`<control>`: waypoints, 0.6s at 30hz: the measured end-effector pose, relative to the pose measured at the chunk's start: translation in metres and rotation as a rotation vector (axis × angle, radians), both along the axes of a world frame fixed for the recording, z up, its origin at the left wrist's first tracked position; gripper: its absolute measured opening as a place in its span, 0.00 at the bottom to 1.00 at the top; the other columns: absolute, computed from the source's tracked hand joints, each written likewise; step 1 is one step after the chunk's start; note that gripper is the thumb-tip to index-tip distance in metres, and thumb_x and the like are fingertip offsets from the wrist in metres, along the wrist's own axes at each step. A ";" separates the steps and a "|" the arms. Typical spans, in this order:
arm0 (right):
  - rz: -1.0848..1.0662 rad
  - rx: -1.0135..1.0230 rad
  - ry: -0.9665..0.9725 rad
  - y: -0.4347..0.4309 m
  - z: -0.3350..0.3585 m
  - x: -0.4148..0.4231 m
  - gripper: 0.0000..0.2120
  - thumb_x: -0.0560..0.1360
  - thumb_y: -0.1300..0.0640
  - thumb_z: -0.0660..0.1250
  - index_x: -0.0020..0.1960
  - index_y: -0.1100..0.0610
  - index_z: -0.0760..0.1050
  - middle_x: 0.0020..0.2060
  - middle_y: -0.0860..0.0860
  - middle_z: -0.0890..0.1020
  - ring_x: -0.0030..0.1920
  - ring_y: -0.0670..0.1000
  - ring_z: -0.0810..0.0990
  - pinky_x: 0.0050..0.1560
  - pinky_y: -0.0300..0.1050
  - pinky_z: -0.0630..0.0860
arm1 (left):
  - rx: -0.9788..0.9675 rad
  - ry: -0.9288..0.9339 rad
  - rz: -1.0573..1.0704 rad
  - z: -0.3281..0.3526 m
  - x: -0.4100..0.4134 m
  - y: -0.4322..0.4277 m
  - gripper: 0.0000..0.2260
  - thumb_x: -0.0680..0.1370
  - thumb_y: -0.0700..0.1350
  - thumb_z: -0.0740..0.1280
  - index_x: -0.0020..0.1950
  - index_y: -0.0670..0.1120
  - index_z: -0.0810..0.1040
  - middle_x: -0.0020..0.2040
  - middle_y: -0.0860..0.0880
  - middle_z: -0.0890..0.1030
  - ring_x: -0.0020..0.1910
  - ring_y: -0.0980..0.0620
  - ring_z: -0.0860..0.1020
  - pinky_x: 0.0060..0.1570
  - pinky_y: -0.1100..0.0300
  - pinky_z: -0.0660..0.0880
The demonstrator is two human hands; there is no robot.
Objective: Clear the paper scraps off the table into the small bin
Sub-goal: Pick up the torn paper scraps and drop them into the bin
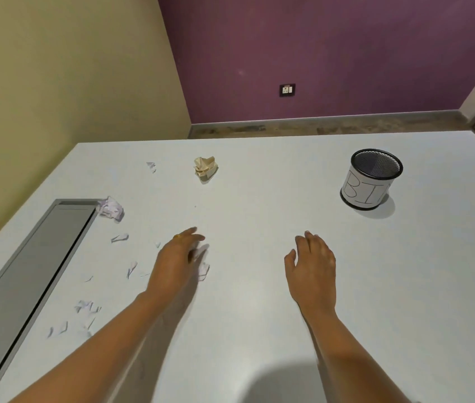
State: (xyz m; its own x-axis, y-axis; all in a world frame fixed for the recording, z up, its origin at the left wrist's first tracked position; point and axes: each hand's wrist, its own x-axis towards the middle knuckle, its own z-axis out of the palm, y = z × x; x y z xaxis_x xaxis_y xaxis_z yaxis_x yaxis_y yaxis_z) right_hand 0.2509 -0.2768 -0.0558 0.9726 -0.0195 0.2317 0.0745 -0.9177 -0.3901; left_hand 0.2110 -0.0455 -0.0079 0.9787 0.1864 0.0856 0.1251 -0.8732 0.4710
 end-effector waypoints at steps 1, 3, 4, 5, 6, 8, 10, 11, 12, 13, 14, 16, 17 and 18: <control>0.000 -0.002 0.001 0.000 0.000 0.000 0.12 0.74 0.62 0.64 0.57 0.63 0.76 0.61 0.60 0.78 0.63 0.61 0.75 0.62 0.57 0.72 | 0.034 0.029 0.006 -0.001 -0.002 0.008 0.15 0.76 0.33 0.61 0.61 0.43 0.77 0.67 0.43 0.75 0.69 0.49 0.70 0.61 0.59 0.68; 0.000 -0.002 0.006 0.000 0.000 0.000 0.13 0.75 0.61 0.64 0.58 0.63 0.76 0.61 0.60 0.78 0.64 0.60 0.74 0.63 0.56 0.71 | 0.081 0.081 0.023 -0.002 -0.005 0.020 0.17 0.77 0.33 0.58 0.63 0.44 0.75 0.70 0.43 0.71 0.70 0.47 0.68 0.64 0.54 0.68; -0.001 0.000 0.010 0.000 -0.001 0.000 0.13 0.75 0.61 0.64 0.58 0.63 0.76 0.62 0.60 0.77 0.64 0.60 0.74 0.63 0.56 0.71 | 0.105 0.105 0.022 -0.002 -0.006 0.024 0.17 0.77 0.33 0.58 0.64 0.44 0.75 0.70 0.42 0.70 0.70 0.45 0.68 0.65 0.53 0.68; -0.003 0.002 0.013 0.000 -0.001 0.000 0.13 0.75 0.61 0.63 0.58 0.63 0.76 0.62 0.59 0.77 0.64 0.60 0.74 0.64 0.57 0.70 | 0.126 0.127 0.016 -0.002 -0.006 0.028 0.18 0.77 0.33 0.57 0.65 0.44 0.75 0.70 0.42 0.70 0.70 0.45 0.67 0.65 0.53 0.67; -0.004 0.004 0.015 0.000 -0.001 0.000 0.13 0.75 0.61 0.63 0.59 0.63 0.75 0.62 0.59 0.77 0.65 0.60 0.73 0.64 0.57 0.70 | 0.143 0.140 0.007 -0.002 -0.007 0.031 0.18 0.78 0.33 0.57 0.65 0.45 0.74 0.70 0.42 0.70 0.70 0.44 0.67 0.64 0.54 0.68; -0.006 0.004 0.020 0.000 -0.001 -0.001 0.13 0.75 0.61 0.63 0.59 0.62 0.75 0.62 0.59 0.77 0.65 0.60 0.73 0.64 0.56 0.69 | 0.169 0.167 -0.015 -0.002 -0.007 0.034 0.20 0.77 0.32 0.56 0.66 0.46 0.73 0.69 0.43 0.71 0.69 0.44 0.67 0.61 0.55 0.69; -0.008 0.009 0.016 0.000 -0.001 -0.001 0.13 0.75 0.61 0.63 0.58 0.62 0.75 0.62 0.59 0.77 0.65 0.60 0.73 0.64 0.56 0.69 | 0.193 0.195 -0.050 -0.003 -0.006 0.036 0.22 0.77 0.33 0.56 0.68 0.49 0.71 0.68 0.43 0.72 0.67 0.43 0.68 0.59 0.54 0.70; -0.008 0.010 0.013 0.000 -0.001 -0.001 0.13 0.75 0.61 0.63 0.58 0.62 0.76 0.62 0.59 0.77 0.65 0.60 0.73 0.64 0.56 0.69 | 0.203 0.201 -0.067 -0.003 -0.006 0.036 0.22 0.77 0.34 0.57 0.68 0.51 0.71 0.66 0.44 0.72 0.65 0.44 0.69 0.57 0.54 0.72; -0.008 0.009 0.013 0.000 -0.001 -0.001 0.13 0.75 0.61 0.63 0.58 0.62 0.76 0.62 0.59 0.77 0.65 0.60 0.73 0.64 0.56 0.69 | 0.206 0.196 -0.083 -0.003 -0.005 0.035 0.22 0.78 0.35 0.58 0.68 0.52 0.71 0.65 0.45 0.73 0.63 0.44 0.70 0.54 0.53 0.73; -0.008 0.008 0.015 0.000 -0.001 -0.001 0.13 0.75 0.61 0.63 0.58 0.62 0.75 0.62 0.59 0.77 0.65 0.60 0.73 0.64 0.56 0.69 | 0.205 0.193 -0.092 -0.002 -0.004 0.033 0.21 0.78 0.35 0.59 0.68 0.53 0.71 0.63 0.45 0.74 0.62 0.44 0.71 0.52 0.53 0.74; -0.008 0.008 0.017 0.000 -0.001 -0.001 0.13 0.76 0.61 0.63 0.58 0.62 0.75 0.62 0.59 0.77 0.65 0.60 0.73 0.65 0.56 0.69 | 0.202 0.187 -0.094 -0.003 -0.004 0.032 0.21 0.77 0.36 0.60 0.67 0.54 0.72 0.61 0.46 0.75 0.61 0.45 0.71 0.51 0.53 0.75; -0.009 0.003 0.009 0.000 -0.001 -0.001 0.12 0.75 0.61 0.63 0.57 0.62 0.76 0.62 0.59 0.77 0.64 0.60 0.74 0.64 0.56 0.69 | 0.192 0.176 -0.085 -0.004 -0.003 0.030 0.19 0.77 0.37 0.61 0.64 0.54 0.75 0.56 0.47 0.76 0.59 0.46 0.72 0.48 0.54 0.74; -0.009 0.000 0.001 0.000 -0.001 -0.001 0.12 0.75 0.61 0.63 0.57 0.63 0.76 0.61 0.59 0.78 0.64 0.60 0.74 0.64 0.56 0.70 | 0.186 0.170 -0.075 -0.005 -0.002 0.030 0.17 0.77 0.37 0.62 0.62 0.53 0.77 0.54 0.48 0.77 0.57 0.47 0.73 0.47 0.56 0.73; -0.007 -0.001 -0.002 -0.001 -0.001 -0.001 0.12 0.75 0.61 0.64 0.57 0.63 0.76 0.61 0.60 0.78 0.64 0.60 0.74 0.64 0.56 0.70 | 0.172 0.154 -0.064 -0.006 -0.001 0.031 0.15 0.77 0.38 0.62 0.60 0.52 0.79 0.52 0.48 0.78 0.55 0.47 0.74 0.45 0.58 0.71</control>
